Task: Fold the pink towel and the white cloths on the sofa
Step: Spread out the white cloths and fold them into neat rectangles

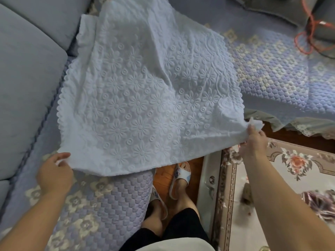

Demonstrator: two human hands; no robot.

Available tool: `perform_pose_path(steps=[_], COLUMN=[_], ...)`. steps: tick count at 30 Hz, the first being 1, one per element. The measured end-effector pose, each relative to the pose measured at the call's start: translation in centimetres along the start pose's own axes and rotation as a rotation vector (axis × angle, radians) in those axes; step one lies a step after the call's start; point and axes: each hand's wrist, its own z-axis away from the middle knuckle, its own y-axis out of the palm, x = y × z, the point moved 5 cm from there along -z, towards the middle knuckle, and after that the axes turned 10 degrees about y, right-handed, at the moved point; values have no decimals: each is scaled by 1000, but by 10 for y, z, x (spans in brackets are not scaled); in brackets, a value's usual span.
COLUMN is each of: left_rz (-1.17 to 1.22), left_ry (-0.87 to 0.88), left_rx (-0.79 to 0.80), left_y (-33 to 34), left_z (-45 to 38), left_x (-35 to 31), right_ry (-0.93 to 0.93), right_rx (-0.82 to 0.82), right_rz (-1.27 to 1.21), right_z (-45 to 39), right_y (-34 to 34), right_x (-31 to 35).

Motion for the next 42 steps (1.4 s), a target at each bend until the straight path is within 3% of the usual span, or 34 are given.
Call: perform_pose_path(steps=[2, 5, 9, 11, 14, 19, 25, 28, 32, 37, 42], left_rz=[37, 110, 180, 350, 726, 854, 1109, 1181, 1116, 960, 791], left_ry=[122, 287, 377, 329, 90, -144, -337, -333, -192, -133, -109], left_rx=[-20, 57, 168, 224, 320, 188, 291, 431, 493, 454, 392], left_y=[1, 14, 45, 62, 88, 85, 80, 78, 74, 68, 59], left_z=[9, 25, 46, 52, 46, 30, 25, 24, 22, 18, 18], left_x=[-22, -57, -97, -112, -111, -79, -66, -68, -75, -76, -81], right_ry=[-209, -404, -541, -550, -509, -583, -231, -287, -359, -546, -460], right_rx=[20, 227, 504, 609, 781, 1010, 921, 911, 901, 828, 705], right_rz=[237, 559, 639, 681, 758, 988, 770, 762, 872, 875, 702], right_z=[25, 92, 171, 200, 233, 253, 246, 247, 245, 237, 240], right_y=[21, 85, 162, 185, 209, 214, 204, 209, 217, 224, 215], right_x=[11, -14, -87, -124, -176, -213, -218, -208, -209, -194, -183])
